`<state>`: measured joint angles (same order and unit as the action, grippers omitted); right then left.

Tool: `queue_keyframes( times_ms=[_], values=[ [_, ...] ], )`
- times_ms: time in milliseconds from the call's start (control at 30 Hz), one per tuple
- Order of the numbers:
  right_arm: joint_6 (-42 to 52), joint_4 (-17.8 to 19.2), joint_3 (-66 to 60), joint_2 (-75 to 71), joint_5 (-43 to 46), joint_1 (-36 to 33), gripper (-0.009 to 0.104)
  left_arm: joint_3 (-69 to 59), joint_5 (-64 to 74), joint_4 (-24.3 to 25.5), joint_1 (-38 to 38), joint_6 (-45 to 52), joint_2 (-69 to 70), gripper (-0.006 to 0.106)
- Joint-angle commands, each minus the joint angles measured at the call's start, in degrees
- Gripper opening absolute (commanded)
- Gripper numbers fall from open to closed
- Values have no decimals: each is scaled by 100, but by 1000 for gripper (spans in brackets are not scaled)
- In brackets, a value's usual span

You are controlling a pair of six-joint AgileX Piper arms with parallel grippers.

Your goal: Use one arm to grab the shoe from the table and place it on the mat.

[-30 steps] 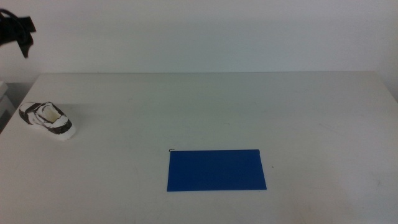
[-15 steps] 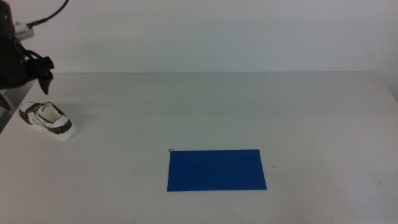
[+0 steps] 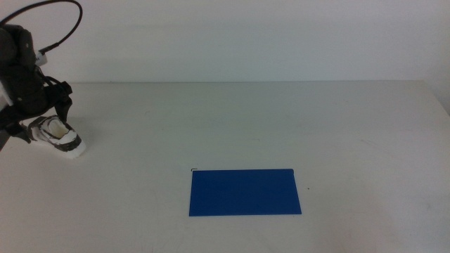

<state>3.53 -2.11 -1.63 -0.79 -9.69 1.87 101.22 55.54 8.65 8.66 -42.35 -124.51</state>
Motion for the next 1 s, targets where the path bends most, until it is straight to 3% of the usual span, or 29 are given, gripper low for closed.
queue_keyframes(
  times_ms=[0, 200, 400, 567, 600, 667, 967],
  values=[
    [72, 49, 54, -121, 454, -18, 66, 175, -195, -19, 1, -240, 291, 93],
    [72, 49, 54, -121, 454, -18, 66, 169, -230, -51, 1, -277, 212, 89],
    [72, 49, 54, -121, 454, -18, 66, 169, -273, -176, 1, -277, 188, 67],
    [72, 49, 54, -121, 454, -18, 66, 169, -253, -166, 1, -277, 188, 40],
    [72, 49, 54, -121, 454, -18, 66, 169, -132, -168, 1, -277, 188, 8],
    [72, 49, 54, -121, 454, -18, 66, 169, -41, -174, 1, -281, 209, 0],
    [72, 49, 54, -121, 454, -18, 66, 169, 573, 15, -82, -501, 719, -2]
  ],
)
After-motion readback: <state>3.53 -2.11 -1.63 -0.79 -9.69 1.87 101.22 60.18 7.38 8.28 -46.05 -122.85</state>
